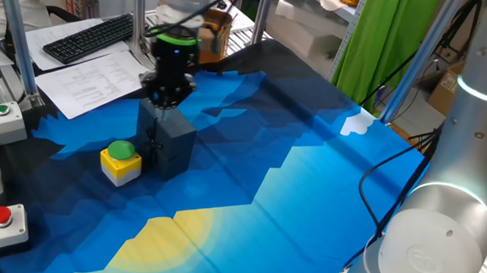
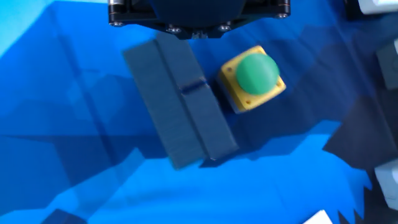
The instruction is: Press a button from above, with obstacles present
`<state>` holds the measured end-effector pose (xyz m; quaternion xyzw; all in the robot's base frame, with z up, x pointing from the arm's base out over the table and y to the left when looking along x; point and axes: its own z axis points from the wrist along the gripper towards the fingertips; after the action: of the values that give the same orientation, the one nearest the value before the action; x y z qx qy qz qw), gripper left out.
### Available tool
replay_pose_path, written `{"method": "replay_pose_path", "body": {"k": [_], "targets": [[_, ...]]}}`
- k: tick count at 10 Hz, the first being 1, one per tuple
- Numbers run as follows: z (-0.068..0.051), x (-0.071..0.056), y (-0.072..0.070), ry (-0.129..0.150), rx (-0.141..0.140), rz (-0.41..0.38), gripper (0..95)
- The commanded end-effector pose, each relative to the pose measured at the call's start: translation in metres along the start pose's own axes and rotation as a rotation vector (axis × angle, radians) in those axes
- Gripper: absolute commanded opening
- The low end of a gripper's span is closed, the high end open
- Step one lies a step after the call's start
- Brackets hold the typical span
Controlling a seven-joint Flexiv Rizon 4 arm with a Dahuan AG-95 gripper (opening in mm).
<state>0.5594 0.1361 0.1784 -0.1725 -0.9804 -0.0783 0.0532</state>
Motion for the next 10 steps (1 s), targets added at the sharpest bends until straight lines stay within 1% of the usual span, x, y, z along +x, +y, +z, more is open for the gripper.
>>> {"method": "replay_pose_path", "body": {"k": [1, 7, 10], "targets": [[0.0057, -0.0004, -0.0028, -0.009, 0.0, 0.007, 0.0], [0.0058, -0.0003, -0.0028, -0.008, 0.006, 0.023, 0.0], [0.0058, -0.0003, -0.0028, -0.01, 0.01, 0.017, 0.0]]}}
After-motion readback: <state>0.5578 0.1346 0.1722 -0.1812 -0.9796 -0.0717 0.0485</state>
